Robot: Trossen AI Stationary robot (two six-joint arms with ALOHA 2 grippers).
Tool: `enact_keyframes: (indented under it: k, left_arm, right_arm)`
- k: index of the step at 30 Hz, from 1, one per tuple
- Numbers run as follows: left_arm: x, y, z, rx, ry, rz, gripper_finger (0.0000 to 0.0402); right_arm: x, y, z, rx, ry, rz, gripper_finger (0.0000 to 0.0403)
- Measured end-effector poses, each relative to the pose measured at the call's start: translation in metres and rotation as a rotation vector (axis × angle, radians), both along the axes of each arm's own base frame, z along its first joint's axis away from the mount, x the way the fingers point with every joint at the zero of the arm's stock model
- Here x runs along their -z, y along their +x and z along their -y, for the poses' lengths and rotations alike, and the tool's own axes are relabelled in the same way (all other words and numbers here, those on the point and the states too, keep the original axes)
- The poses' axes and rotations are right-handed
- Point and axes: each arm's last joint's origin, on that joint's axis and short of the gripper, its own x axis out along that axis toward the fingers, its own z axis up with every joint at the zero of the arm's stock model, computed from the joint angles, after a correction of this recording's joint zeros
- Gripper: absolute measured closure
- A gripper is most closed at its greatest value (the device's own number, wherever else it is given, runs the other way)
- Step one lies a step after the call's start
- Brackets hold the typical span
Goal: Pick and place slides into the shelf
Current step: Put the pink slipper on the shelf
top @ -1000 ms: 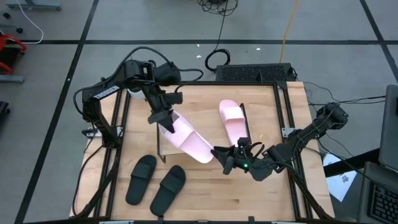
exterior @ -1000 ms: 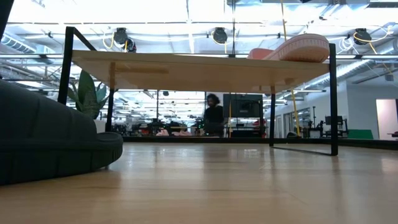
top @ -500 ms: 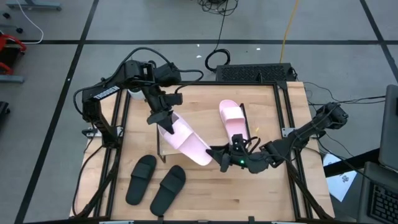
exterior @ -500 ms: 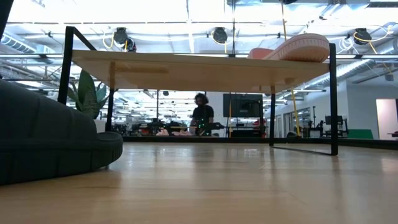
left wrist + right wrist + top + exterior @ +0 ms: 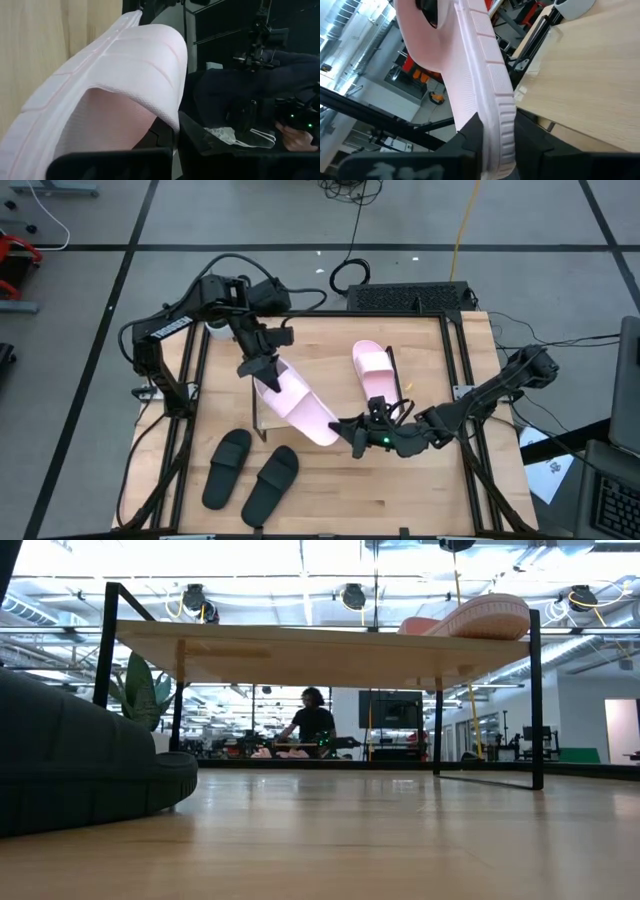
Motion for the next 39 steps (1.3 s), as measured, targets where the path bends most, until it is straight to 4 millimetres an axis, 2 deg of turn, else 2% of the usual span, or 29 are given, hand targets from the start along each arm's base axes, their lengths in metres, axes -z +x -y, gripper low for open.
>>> enact_keyframes:
  k: [6,16,25,33,36,39]
  left_arm:
    - [0.001,0.000,-0.001,-0.013,0.020,-0.009,0.0390]
    - [-0.002,-0.001,-0.001,-0.019,0.033,0.012,0.0331]
    - [-0.021,-0.014,0.005,-0.052,0.009,0.087,0.0288]
    - [-0.055,-0.046,0.009,-0.094,-0.044,0.258,0.0279]
    - [-0.067,-0.064,0.009,-0.156,0.010,0.323,0.0279]
    - [-0.076,-0.082,0.011,-0.252,0.139,0.377,0.0279]
  right_arm:
    - [0.002,0.002,-0.001,0.044,-0.006,0.017,0.0340]
    - [0.000,-0.008,-0.012,0.197,-0.015,0.061,0.0340]
    - [-0.008,-0.019,-0.018,0.282,-0.036,0.096,0.0341]
    - [-0.015,-0.028,-0.021,0.311,-0.032,0.112,0.0343]
    - [-0.015,-0.030,-0.025,0.291,0.017,0.133,0.0343]
    - [-0.015,-0.032,-0.027,0.298,0.068,0.154,0.0343]
